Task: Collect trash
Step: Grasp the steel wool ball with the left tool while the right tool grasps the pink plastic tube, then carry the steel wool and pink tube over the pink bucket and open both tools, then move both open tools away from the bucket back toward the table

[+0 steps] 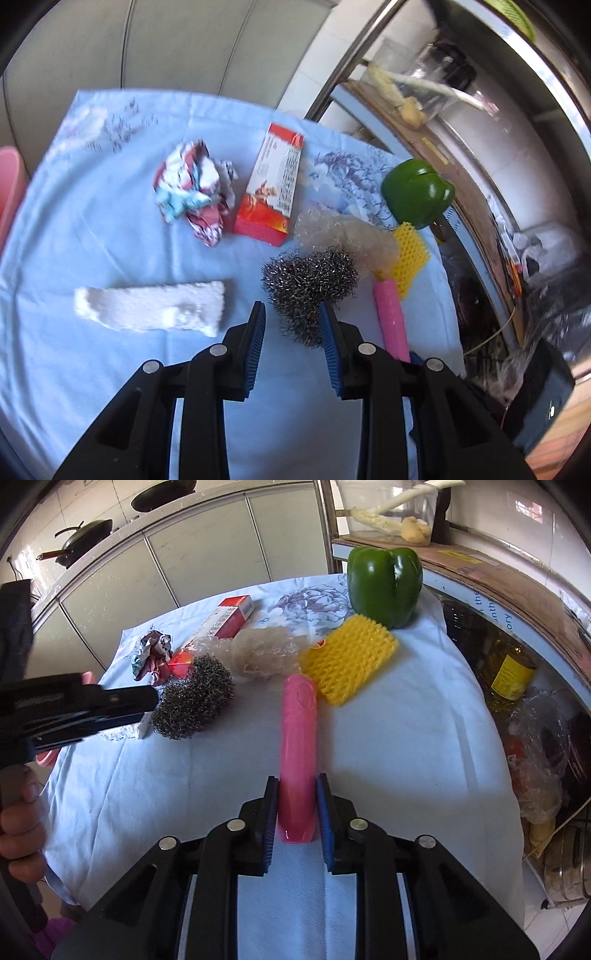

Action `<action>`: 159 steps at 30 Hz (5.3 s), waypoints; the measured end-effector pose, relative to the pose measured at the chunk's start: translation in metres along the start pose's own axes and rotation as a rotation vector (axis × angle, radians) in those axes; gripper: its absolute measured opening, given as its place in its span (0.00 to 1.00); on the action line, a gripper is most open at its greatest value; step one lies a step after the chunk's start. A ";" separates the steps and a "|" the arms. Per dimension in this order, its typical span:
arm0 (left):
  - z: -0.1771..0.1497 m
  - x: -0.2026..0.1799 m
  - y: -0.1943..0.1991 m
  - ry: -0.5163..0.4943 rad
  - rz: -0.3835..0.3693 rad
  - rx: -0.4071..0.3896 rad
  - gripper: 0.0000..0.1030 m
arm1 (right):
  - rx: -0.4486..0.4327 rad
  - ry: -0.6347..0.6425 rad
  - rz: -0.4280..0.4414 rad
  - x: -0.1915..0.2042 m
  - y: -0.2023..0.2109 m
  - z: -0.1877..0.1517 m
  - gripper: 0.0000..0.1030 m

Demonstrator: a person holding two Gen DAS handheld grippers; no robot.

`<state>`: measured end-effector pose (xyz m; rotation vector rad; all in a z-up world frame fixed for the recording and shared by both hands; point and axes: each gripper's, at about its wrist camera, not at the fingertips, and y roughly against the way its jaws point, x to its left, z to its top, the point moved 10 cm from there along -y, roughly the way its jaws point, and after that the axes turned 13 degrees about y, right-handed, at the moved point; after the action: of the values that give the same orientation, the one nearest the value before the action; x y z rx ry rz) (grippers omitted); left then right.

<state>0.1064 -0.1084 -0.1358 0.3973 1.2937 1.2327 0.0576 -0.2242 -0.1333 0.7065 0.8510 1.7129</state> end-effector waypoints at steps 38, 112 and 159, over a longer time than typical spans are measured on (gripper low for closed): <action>-0.027 0.009 0.043 -0.235 0.022 -0.157 0.14 | -0.004 0.015 0.069 -0.001 -0.010 0.014 0.36; 0.072 0.333 0.161 0.329 0.399 -0.399 0.18 | 0.188 0.494 0.537 0.410 -0.119 0.137 0.21; 0.048 0.226 0.159 0.189 0.236 -0.380 0.27 | 0.005 0.358 0.479 0.247 -0.030 0.103 0.22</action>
<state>0.0304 0.1595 -0.1055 0.1640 1.1568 1.7125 0.0875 0.0393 -0.0862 0.6494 0.9826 2.3160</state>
